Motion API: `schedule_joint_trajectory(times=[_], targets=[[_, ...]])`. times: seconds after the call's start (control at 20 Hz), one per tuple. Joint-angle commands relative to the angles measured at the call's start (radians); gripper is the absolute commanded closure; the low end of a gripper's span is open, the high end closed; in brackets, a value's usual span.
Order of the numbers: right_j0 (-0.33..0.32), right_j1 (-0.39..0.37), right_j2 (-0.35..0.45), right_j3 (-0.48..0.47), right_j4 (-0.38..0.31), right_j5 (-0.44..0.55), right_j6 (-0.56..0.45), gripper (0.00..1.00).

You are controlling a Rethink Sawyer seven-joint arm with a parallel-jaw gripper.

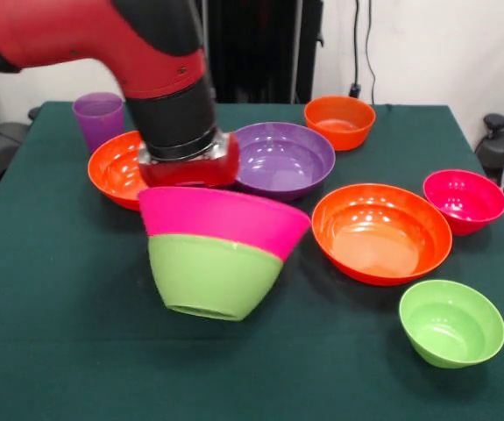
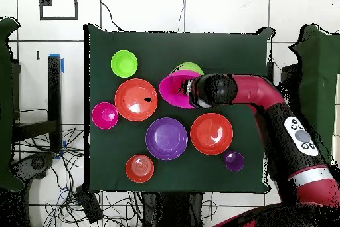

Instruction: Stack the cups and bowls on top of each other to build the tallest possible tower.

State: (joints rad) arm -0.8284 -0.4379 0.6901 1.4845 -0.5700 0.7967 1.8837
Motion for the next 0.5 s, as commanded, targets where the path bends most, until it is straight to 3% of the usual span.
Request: schedule_joint_trajectory(times=[0.05, 0.5], targets=[[-0.005, 0.125, 0.071, -0.175, -0.026, 0.159, -0.449, 0.0], [0.01, 0.175, 0.072, -0.229, -0.046, 0.144, -0.489, 0.0]])
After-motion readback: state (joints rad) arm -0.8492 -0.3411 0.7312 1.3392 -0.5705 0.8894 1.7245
